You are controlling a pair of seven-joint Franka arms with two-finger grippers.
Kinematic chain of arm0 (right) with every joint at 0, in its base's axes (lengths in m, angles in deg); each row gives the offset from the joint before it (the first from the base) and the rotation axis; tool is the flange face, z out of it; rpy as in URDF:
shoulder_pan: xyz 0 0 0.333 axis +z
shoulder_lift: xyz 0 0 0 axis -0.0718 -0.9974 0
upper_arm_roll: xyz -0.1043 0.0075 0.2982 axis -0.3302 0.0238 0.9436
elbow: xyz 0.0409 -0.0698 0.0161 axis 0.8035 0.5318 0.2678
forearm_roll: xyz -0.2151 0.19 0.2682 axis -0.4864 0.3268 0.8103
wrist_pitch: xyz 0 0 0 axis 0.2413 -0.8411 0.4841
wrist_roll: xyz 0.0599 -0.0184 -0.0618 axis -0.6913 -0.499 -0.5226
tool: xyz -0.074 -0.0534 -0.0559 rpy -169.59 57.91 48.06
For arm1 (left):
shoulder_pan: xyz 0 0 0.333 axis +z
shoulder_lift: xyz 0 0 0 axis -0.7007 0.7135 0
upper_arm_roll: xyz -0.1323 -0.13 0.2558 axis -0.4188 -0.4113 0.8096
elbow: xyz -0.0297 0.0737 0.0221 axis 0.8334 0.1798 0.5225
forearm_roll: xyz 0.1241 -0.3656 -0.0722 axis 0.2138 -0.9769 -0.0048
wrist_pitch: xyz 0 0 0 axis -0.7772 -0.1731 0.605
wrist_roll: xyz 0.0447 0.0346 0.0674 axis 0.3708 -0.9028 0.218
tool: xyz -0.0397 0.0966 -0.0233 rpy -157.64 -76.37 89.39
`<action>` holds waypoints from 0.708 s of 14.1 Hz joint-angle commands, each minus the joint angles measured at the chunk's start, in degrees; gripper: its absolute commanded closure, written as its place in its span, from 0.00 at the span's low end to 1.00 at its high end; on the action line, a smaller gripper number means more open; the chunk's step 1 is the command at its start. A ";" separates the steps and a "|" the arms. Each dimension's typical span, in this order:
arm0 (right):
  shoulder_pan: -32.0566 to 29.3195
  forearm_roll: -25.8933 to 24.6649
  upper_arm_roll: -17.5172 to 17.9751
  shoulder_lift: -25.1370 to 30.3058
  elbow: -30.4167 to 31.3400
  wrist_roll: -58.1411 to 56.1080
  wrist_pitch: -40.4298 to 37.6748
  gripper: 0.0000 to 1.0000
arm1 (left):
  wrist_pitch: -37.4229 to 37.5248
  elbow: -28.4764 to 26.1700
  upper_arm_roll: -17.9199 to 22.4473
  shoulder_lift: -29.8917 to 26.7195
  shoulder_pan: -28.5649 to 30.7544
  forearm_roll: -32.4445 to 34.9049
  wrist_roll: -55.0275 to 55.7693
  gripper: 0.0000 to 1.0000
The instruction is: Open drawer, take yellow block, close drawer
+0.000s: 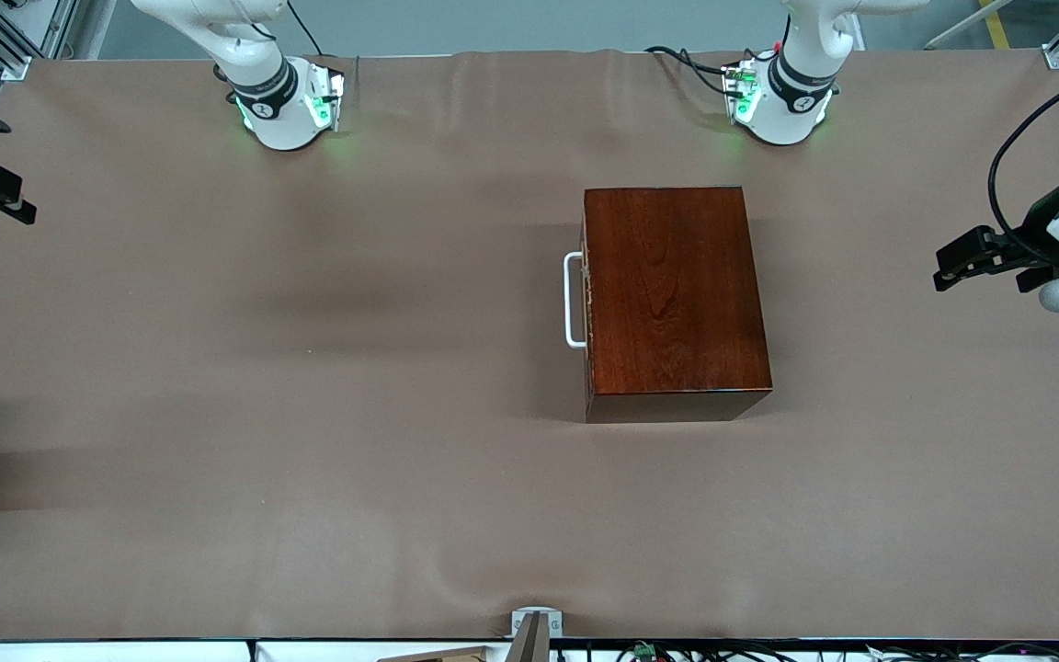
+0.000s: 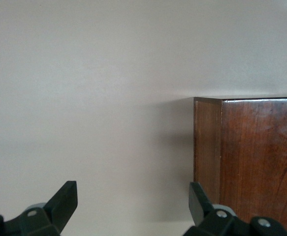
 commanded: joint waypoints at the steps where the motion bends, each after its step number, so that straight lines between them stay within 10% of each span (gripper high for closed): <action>1: 1.69 0.17 0.12 -0.27 -0.19 -0.46 1.19 0.00 | -0.35 1.40 -1.77 -0.40 -0.78 -0.62 0.22 0.00; 10: 1.61 -0.44 -0.14 -0.98 0.16 -0.72 0.76 0.00 | 4.30 9.22 -16.89 5.65 -6.81 0.16 17.40 0.00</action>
